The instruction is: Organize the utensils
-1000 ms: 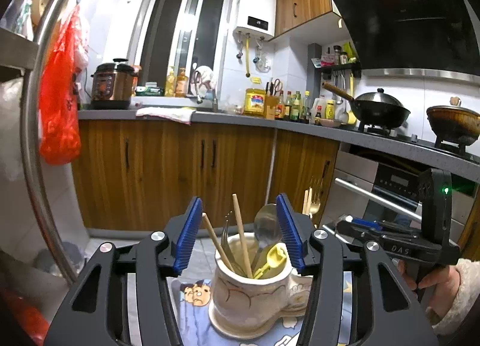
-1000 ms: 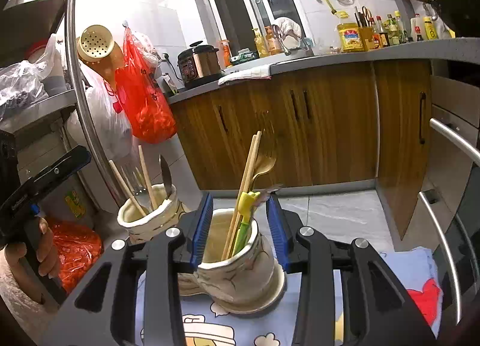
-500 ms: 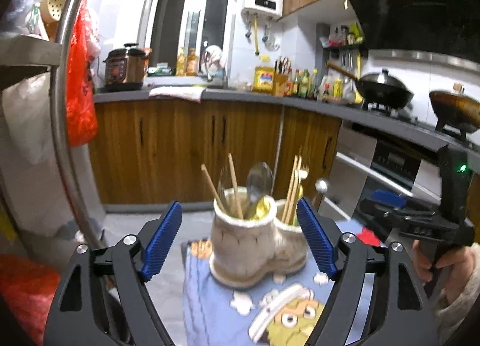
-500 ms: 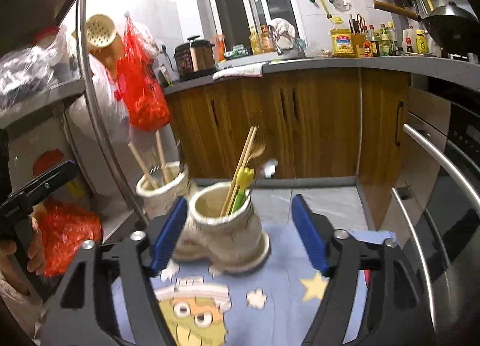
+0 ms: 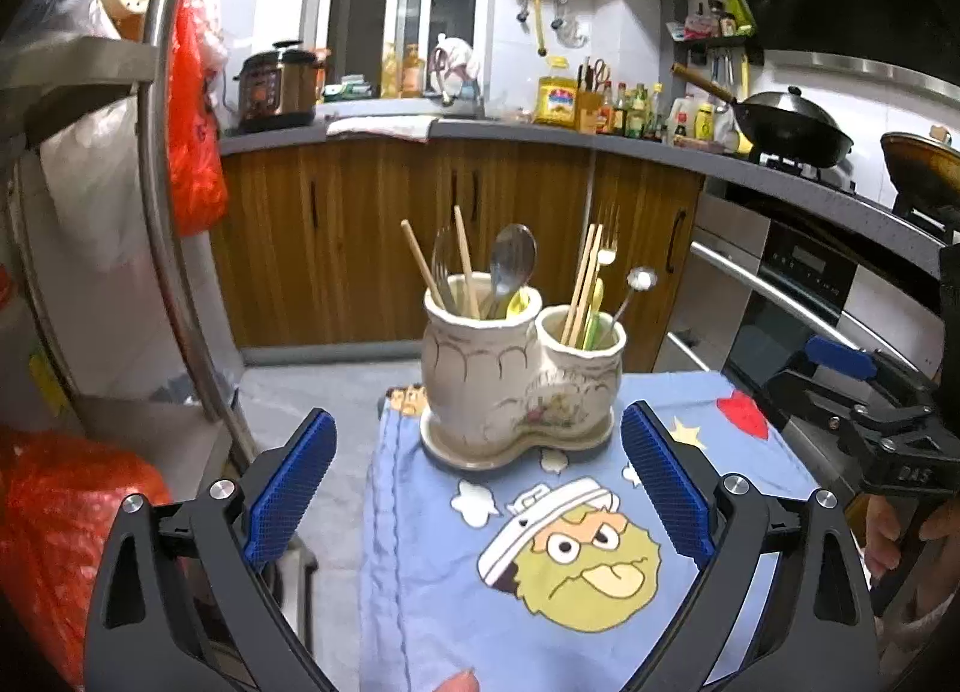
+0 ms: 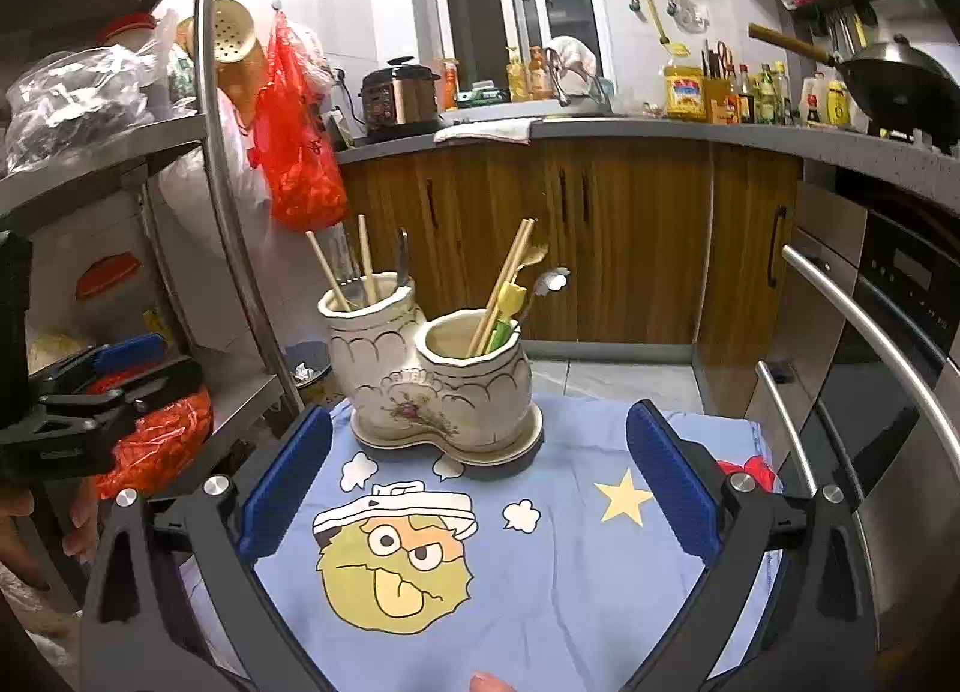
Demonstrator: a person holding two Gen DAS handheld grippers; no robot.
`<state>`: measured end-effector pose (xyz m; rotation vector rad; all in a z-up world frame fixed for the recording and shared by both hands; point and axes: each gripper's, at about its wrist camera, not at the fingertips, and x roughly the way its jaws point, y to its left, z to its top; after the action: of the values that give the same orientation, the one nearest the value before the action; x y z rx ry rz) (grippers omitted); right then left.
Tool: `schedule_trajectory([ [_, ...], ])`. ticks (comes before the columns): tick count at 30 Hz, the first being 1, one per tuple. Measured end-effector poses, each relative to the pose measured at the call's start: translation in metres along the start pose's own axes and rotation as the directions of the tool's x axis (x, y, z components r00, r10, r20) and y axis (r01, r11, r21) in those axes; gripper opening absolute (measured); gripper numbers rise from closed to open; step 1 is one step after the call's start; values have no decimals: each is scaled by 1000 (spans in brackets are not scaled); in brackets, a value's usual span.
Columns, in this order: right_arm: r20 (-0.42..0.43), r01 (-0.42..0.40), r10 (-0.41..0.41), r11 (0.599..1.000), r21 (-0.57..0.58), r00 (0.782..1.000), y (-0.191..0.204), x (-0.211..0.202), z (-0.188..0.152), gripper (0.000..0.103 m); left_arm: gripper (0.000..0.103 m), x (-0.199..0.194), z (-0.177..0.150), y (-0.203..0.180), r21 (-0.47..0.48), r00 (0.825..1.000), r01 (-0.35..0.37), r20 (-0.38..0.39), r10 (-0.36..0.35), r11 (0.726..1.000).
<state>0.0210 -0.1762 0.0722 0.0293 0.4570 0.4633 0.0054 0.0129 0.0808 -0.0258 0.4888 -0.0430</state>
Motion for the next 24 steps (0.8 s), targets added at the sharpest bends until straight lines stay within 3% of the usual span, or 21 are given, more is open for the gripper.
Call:
schedule_trajectory([
  [24, 19, 4, -3, 1000, -13, 1000, 3, -15, -2, 97, 96, -6, -2, -10, 33, 1000, -20, 2, 20, 999],
])
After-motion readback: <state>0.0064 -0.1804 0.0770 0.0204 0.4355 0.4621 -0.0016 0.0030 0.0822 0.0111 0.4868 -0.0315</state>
